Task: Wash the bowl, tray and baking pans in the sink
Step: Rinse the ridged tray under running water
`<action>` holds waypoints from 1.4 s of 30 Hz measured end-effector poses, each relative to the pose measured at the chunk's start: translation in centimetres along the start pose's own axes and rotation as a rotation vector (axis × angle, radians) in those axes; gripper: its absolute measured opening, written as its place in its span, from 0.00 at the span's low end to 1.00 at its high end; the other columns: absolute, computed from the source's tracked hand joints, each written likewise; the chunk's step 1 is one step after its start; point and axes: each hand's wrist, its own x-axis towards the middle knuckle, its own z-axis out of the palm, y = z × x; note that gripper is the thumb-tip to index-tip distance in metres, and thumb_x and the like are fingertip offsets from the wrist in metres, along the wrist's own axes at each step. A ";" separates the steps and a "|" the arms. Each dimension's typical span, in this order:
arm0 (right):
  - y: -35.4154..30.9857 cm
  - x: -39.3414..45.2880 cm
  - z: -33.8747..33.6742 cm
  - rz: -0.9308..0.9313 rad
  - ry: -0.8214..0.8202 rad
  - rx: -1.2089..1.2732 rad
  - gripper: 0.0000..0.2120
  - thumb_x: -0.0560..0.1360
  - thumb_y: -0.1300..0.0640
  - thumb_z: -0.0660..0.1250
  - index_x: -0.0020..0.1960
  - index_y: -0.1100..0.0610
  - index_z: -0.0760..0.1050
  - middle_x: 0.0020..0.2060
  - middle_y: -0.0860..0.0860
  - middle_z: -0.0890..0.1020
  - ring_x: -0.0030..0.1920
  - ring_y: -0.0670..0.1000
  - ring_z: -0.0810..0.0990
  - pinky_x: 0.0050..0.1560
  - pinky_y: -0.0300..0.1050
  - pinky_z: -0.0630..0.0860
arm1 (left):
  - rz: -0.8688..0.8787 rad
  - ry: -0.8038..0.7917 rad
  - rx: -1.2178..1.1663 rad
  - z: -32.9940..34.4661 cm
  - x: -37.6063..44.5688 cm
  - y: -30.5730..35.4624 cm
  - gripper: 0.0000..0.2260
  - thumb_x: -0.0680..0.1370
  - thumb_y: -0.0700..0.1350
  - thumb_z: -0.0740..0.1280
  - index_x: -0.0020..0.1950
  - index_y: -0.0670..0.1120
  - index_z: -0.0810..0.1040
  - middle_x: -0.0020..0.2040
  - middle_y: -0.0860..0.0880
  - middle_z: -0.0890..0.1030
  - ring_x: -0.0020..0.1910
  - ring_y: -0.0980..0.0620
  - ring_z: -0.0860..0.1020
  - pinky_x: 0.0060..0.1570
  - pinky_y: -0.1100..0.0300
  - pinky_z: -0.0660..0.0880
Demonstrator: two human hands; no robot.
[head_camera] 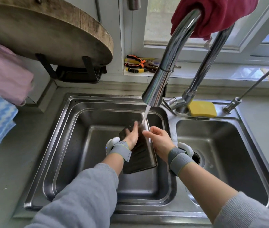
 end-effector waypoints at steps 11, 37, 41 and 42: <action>-0.1 1.8 -1.2 0.104 0.082 0.053 0.10 0.73 0.69 0.66 0.40 0.58 0.69 0.33 0.54 0.76 0.31 0.51 0.76 0.31 0.42 0.76 | -0.138 0.173 -0.013 -8.1 0.6 -4.4 0.41 0.75 0.65 0.61 0.76 0.37 0.54 0.76 0.41 0.60 0.74 0.43 0.62 0.72 0.55 0.58; 0.9 3.7 4.2 0.144 0.006 -0.303 0.22 0.82 0.50 0.53 0.75 0.53 0.61 0.72 0.53 0.66 0.72 0.53 0.64 0.75 0.50 0.56 | 0.375 0.114 -0.335 -3.6 -3.0 -1.3 0.04 0.72 0.45 0.69 0.45 0.47 0.77 0.50 0.42 0.83 0.52 0.43 0.81 0.57 0.50 0.76; 1.7 6.8 3.4 0.287 0.134 -0.326 0.41 0.69 0.32 0.50 0.76 0.54 0.55 0.76 0.53 0.59 0.75 0.57 0.58 0.75 0.57 0.55 | 0.472 -0.039 -0.078 -2.6 -3.8 -1.1 0.11 0.74 0.35 0.67 0.55 0.42 0.76 0.52 0.43 0.81 0.52 0.49 0.78 0.57 0.55 0.74; 1.3 5.9 4.0 0.257 0.131 -0.243 0.40 0.72 0.32 0.51 0.76 0.54 0.56 0.74 0.50 0.61 0.74 0.55 0.60 0.75 0.56 0.56 | 0.492 -0.072 -0.046 -2.4 -3.9 -1.0 0.15 0.73 0.30 0.67 0.58 0.39 0.75 0.52 0.43 0.80 0.51 0.49 0.78 0.55 0.58 0.75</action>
